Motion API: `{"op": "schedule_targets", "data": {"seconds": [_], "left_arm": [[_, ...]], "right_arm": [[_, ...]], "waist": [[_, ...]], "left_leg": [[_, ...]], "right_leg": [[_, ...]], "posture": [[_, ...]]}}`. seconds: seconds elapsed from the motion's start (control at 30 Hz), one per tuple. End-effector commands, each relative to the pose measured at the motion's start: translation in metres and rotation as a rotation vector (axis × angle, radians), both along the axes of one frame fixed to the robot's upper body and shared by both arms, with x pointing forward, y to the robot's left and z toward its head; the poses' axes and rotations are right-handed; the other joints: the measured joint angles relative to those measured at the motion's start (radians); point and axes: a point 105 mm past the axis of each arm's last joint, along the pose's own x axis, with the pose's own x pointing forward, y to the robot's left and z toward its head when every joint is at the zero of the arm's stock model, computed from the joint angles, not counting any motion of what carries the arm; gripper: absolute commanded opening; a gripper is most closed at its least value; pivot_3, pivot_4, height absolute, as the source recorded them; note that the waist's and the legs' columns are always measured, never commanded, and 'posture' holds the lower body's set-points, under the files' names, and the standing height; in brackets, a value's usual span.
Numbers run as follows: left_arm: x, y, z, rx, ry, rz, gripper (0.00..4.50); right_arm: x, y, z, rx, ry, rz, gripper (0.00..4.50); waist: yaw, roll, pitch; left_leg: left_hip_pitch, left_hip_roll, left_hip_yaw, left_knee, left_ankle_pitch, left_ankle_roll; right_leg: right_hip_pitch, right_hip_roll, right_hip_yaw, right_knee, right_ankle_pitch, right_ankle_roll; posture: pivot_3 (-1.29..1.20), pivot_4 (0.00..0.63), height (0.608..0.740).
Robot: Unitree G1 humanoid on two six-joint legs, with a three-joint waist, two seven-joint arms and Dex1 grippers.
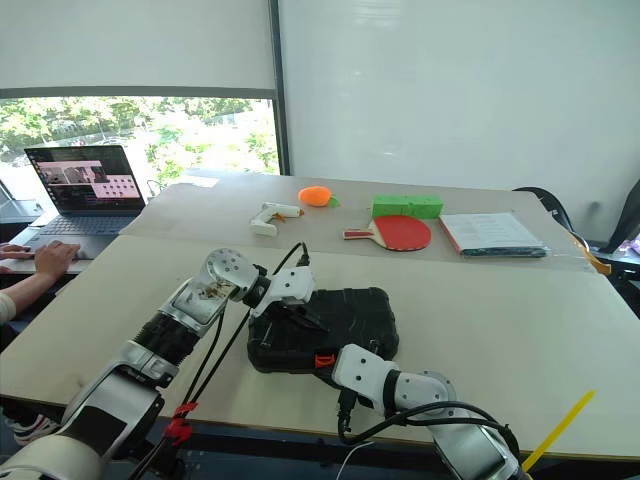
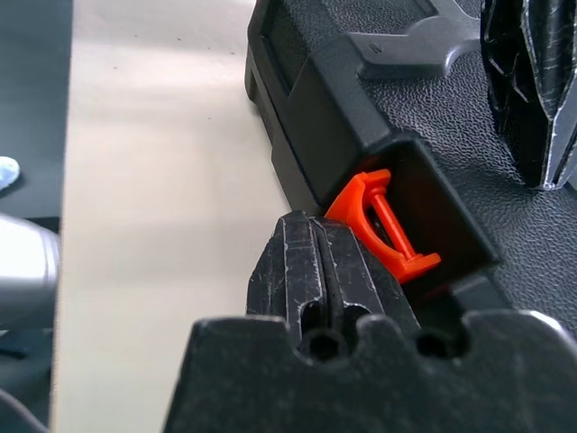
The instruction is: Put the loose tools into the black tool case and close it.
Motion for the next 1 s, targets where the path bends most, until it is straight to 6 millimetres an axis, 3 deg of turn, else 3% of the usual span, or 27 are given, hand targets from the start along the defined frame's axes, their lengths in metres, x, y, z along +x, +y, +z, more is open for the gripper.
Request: {"op": "schedule_targets", "data": {"seconds": [0.03, 0.13, 0.23, 0.27, 0.37, 0.43, 0.57, 0.7, 0.73, 0.87, 1.0], "left_arm": [[-0.002, 0.007, -0.028, 0.106, 0.056, 0.014, 0.03], [-0.001, 0.008, -0.029, 0.109, 0.059, 0.015, 0.03], [-0.001, 0.009, -0.025, 0.072, 0.076, 0.027, 0.03], [0.002, 0.01, -0.02, 0.04, 0.095, 0.06, 0.01], [0.009, 0.027, 0.007, -0.061, 0.148, 0.157, 0.68], [0.006, 0.043, 0.023, -0.101, 0.157, 0.169, 1.49], [-0.012, 0.091, 0.057, -0.165, 0.159, 0.223, 2.87], [-0.029, 0.133, 0.088, -0.228, 0.138, 0.342, 4.23], [-0.033, 0.141, 0.095, -0.243, 0.13, 0.369, 4.49], [-0.055, 0.171, 0.104, -0.239, 0.129, 0.462, 4.49], [-0.064, 0.18, 0.107, -0.27, 0.092, 0.526, 4.49]], "right_arm": [[0.026, -0.024, -0.001, -0.022, -0.076, -0.18, 0.0], [0.034, -0.029, -0.001, -0.035, -0.116, -0.224, 0.0], [0.026, -0.029, 0.005, 0.041, -0.038, -0.21, 0.0], [0.019, -0.031, 0.012, 0.071, -0.012, -0.192, 0.29], [-0.021, -0.037, 0.042, 0.146, 0.118, -0.045, 1.08], [-0.038, -0.046, 0.062, 0.189, 0.184, -0.005, 1.82], [-0.044, -0.091, 0.103, 0.19, 0.241, -0.044, 3.15], [-0.034, -0.134, 0.127, 0.169, 0.241, -0.138, 4.4], [-0.033, -0.141, 0.13, 0.164, 0.244, -0.146, 4.5], [-0.029, -0.159, 0.138, 0.152, 0.248, -0.155, 4.5], [-0.021, -0.161, 0.14, 0.167, 0.236, -0.164, 4.5]], "waist": [[0.0, 0.0, 0.0], [0.0, 0.0, 0.0], [0.0, 0.0, 0.0], [0.001, 0.0, 0.0], [0.004, 0.003, 0.002], [-0.01, 0.004, 0.003], [-0.028, 0.004, 0.007], [-0.02, 0.002, 0.011], [-0.019, 0.002, 0.013], [-0.009, 0.003, 0.014], [-0.001, 0.003, 0.015]], "left_leg": [[0.0, 0.0, 0.0, 0.0, 0.0, 0.0], [0.0, 0.0, 0.0, 0.0, 0.0, 0.0], [0.0, 0.0, -0.001, 0.0, 0.0, 0.0], [0.0, 0.0, -0.001, 0.0, 0.0, 0.0], [-0.004, 0.0, -0.004, 0.0, 0.0, 0.0], [-0.012, -0.001, -0.004, -0.001, 0.0, 0.0], [-0.018, 0.0, -0.007, -0.006, -0.002, 0.002], [-0.017, 0.0, -0.008, -0.014, -0.002, 0.002], [-0.018, 0.0, -0.008, -0.014, -0.002, 0.002], [-0.018, -0.001, -0.007, -0.014, -0.002, 0.002], [-0.018, -0.002, -0.006, -0.014, -0.002, 0.002]], "right_leg": [[0.0, 0.0, 0.0, 0.0, 0.0, 0.0], [0.0, 0.0, 0.0, 0.0, -0.001, -0.001], [0.0, 0.0, 0.0, 0.0, -0.001, -0.001], [0.0, 0.0, 0.0, 0.0, -0.001, -0.001], [-0.002, -0.003, 0.0, 0.0, -0.001, 0.0], [-0.011, -0.004, 0.001, 0.0, 0.004, 0.005], [-0.019, -0.001, 0.001, 0.0, 0.006, -0.001], [-0.02, -0.001, -0.002, -0.004, 0.004, -0.004], [-0.02, -0.001, -0.002, -0.004, 0.003, -0.003], [-0.02, -0.005, -0.002, -0.005, 0.002, -0.001], [-0.02, -0.006, -0.002, -0.006, 0.001, 0.0]], "posture": [[0.0, 0.15, 0.736], [0.0, 0.15, 0.736], [0.0, 0.15, 0.736], [0.0, 0.15, 0.736], [0.0, 0.15, 0.736], [0.0, 0.15, 0.736], [0.0, 0.15, 0.736], [0.0, 0.15, 0.736], [0.0, 0.15, 0.736], [0.0, 0.15, 0.736], [0.0, 0.15, 0.736]]}}
